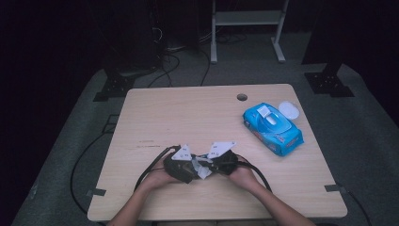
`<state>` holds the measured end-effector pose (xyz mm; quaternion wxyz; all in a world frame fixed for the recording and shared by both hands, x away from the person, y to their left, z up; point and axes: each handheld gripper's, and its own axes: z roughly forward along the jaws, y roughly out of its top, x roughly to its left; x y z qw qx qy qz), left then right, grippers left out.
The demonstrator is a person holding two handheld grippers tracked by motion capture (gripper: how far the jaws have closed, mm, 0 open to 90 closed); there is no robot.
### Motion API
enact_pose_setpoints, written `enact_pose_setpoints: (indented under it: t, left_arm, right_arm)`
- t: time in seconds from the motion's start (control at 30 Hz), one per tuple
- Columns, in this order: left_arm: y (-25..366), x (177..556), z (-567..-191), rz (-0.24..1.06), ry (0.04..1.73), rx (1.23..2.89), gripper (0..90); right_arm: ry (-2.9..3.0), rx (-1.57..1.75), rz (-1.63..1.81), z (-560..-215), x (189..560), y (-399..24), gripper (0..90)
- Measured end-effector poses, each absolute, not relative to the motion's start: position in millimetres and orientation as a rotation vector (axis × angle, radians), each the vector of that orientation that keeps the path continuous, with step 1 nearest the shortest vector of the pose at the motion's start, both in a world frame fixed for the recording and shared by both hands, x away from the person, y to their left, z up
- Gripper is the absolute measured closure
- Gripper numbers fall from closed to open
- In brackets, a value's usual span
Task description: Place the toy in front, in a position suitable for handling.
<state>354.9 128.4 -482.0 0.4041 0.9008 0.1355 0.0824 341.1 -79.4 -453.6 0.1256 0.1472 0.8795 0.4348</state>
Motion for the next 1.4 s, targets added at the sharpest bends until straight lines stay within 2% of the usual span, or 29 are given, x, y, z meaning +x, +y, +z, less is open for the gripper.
enact_pose_setpoints:
  t: [0.1,0.33,0.57,0.83,1.0,1.27,1.4]
  left_arm:
    - [128.3,355.0,-481.9,0.208,0.342,2.277,23.7]
    - [129.0,355.1,-481.6,0.206,0.342,2.279,23.7]
    - [127.9,355.7,-481.3,0.207,0.338,2.283,23.7]
    - [128.4,355.1,-480.9,0.211,0.342,2.286,23.7]
    - [127.9,355.7,-480.9,0.212,0.333,2.286,23.7]
    - [128.7,354.6,-480.5,0.211,0.344,2.289,23.7]
    - [128.6,355.1,-480.3,0.218,0.332,2.293,23.7]
  right_arm:
    - [2.553,0.529,1.270,-450.2,345.7,-87.9,83.2]
    - [2.581,0.501,1.300,-452.9,350.0,-69.9,82.9]
    - [2.542,0.524,1.174,-447.5,359.0,-90.6,82.9]
    - [2.602,0.471,1.215,-452.5,366.7,-63.0,81.8]
    - [2.587,0.548,1.189,-451.6,375.2,-78.6,82.2]
    - [2.633,0.453,1.261,-456.2,366.7,-55.1,83.0]
    - [2.629,0.498,1.253,-453.8,367.5,-65.6,83.4]
